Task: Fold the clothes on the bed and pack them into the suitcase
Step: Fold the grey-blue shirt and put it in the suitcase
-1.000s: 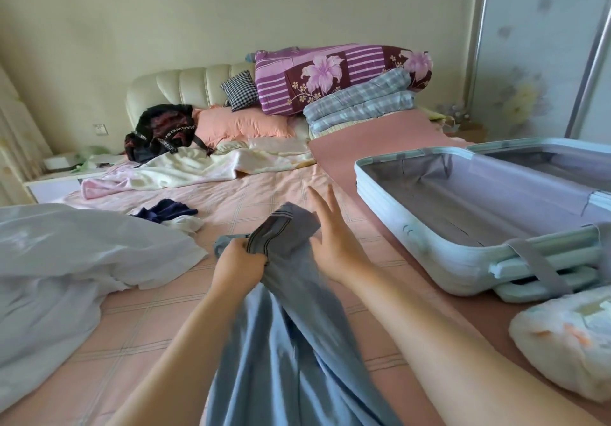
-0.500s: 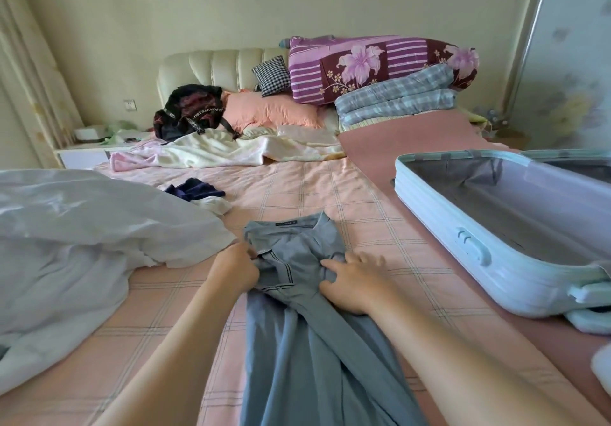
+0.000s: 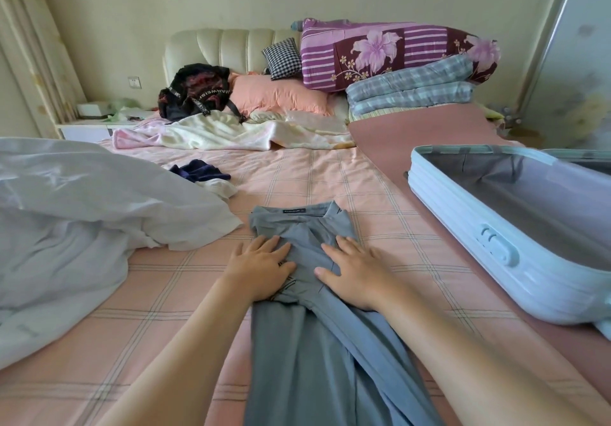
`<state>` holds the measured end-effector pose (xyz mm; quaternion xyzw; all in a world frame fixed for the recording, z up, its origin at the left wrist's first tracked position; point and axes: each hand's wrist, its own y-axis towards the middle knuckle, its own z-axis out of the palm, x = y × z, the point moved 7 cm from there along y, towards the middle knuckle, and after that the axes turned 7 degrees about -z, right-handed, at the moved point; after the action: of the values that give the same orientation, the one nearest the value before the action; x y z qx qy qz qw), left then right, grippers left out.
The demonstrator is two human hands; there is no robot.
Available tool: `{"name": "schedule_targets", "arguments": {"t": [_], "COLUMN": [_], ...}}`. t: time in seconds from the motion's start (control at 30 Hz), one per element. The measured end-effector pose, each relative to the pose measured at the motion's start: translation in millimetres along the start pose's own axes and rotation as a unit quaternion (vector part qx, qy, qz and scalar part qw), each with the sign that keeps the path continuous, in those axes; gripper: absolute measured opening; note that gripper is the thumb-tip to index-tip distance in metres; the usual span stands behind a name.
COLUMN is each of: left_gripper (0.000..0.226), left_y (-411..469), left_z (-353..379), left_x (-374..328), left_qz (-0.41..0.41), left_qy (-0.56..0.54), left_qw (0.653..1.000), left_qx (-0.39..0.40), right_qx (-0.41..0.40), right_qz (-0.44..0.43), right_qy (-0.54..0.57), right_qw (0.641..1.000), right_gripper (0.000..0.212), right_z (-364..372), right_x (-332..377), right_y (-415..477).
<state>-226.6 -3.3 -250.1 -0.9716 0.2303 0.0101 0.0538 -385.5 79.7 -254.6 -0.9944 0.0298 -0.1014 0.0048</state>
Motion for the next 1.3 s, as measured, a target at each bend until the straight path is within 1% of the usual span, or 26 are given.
{"name": "schedule_targets", "arguments": {"t": [0.07, 0.13, 0.2, 0.27, 0.3, 0.37, 0.47, 0.5, 0.6, 0.67, 0.73, 0.77, 0.83, 0.87, 0.93, 1.0, 1.07, 1.13, 1.2, 1.23, 1.3], "left_gripper": [0.058, 0.047, 0.037, 0.033, 0.032, 0.03, 0.033, 0.036, 0.043, 0.044, 0.039, 0.035, 0.027, 0.023, 0.017, 0.018, 0.02, 0.025, 0.02, 0.021, 0.03], "left_y": [-5.5, -16.7, -35.1, -57.0, -69.4, -95.0, -135.2, -147.5, -176.1, -188.2, -199.5, -204.5, -211.5, -214.3, -221.1, -224.7, -227.4, -233.2, -244.5, -251.4, -262.7], "left_z": [-10.3, -24.1, -39.5, -54.3, -60.6, -64.2, -49.7, -43.4, -34.3, -34.1, -33.0, -31.3, -28.3, -30.6, -42.4, -52.9, -56.6, -52.0, -39.9, -32.7, -21.0], "left_x": [-0.5, -12.4, -30.5, -48.6, -58.5, -78.0, -104.6, -111.3, -125.3, -130.3, -136.4, -138.7, -140.4, -137.9, -126.4, -109.5, -88.5, -73.9, -73.3, -77.6, -91.0], "left_qz": [-0.01, 0.03, 0.095, 0.141, 0.159, 0.184, 0.216, 0.231, 0.275, 0.287, 0.296, 0.3, 0.304, 0.301, 0.295, 0.282, 0.247, 0.218, 0.224, 0.236, 0.264], "left_qy": [0.026, 0.021, -0.046, -0.124, -0.149, -0.173, -0.149, -0.129, -0.079, -0.082, -0.079, -0.068, -0.041, -0.053, -0.103, -0.123, -0.123, -0.107, -0.069, -0.056, -0.051], "left_qw": [0.999, 0.996, 0.986, 0.973, 0.967, 0.964, 0.965, 0.964, 0.958, 0.954, 0.95, 0.949, 0.947, 0.945, 0.936, 0.93, 0.933, 0.944, 0.954, 0.956, 0.952], "left_qx": [-0.018, -0.081, -0.125, -0.135, -0.131, -0.087, -0.011, 0.002, -0.014, -0.036, -0.059, -0.072, -0.099, -0.113, -0.159, -0.202, -0.231, -0.221, -0.187, -0.168, -0.144], "right_qx": [0.013, 0.019, 0.021, 0.02, 0.017, 0.001, -0.024, -0.017, 0.037, 0.074, 0.092, 0.098, 0.11, 0.115, 0.112, 0.092, 0.067, 0.049, 0.054, 0.068, 0.124], "right_qz": [-0.002, -0.01, -0.017, -0.007, 0.001, 0.008, 0.008, 0.012, 0.032, 0.043, 0.051, 0.052, 0.055, 0.057, 0.062, 0.068, 0.06, 0.043, 0.034, 0.035, 0.054], "right_qy": [0.012, 0.018, 0.022, 0.04, 0.053, 0.076, 0.097, 0.097, 0.118, 0.127, 0.122, 0.118, 0.117, 0.119, 0.12, 0.123, 0.139, 0.168, 0.192, 0.187, 0.159], "right_qw": [1.0, 1.0, 0.999, 0.999, 0.998, 0.997, 0.995, 0.995, 0.992, 0.988, 0.987, 0.987, 0.985, 0.985, 0.985, 0.986, 0.986, 0.984, 0.979, 0.979, 0.978], "right_gripper": [0.074, 0.073, 0.072, 0.068, 0.066, 0.054, 0.018, 0.013, 0.015, 0.024, 0.035, 0.036, 0.03, 0.028, 0.031, 0.032, 0.024, 0.018, 0.014, 0.014, 0.029], "right_z": [-2.3, -8.4, -19.5, -30.9, -37.4, -49.7, -61.9, -62.7, -57.5, -52.1, -49.6, -48.3, -44.6, -43.0, -44.0, -49.8, -57.2, -62.9, -61.2, -57.4, -44.5], "right_x": [3.3, 7.9, 11.9, 11.2, 10.2, 7.7, 6.1, 6.2, 8.1, 11.5, 16.1, 19.2, 24.1, 25.9, 28.3, 29.4, 34.0, 41.8, 49.2, 51.7, 53.0], "right_y": [-6.7, -17.5, -33.5, -52.9, -64.0, -90.3, -136.0, -150.4, -191.2, -211.9, -232.5, -240.8, -255.6, -262.0, -271.4, -276.7, -280.6, -282.3, -284.1, -285.6, -290.5]}}
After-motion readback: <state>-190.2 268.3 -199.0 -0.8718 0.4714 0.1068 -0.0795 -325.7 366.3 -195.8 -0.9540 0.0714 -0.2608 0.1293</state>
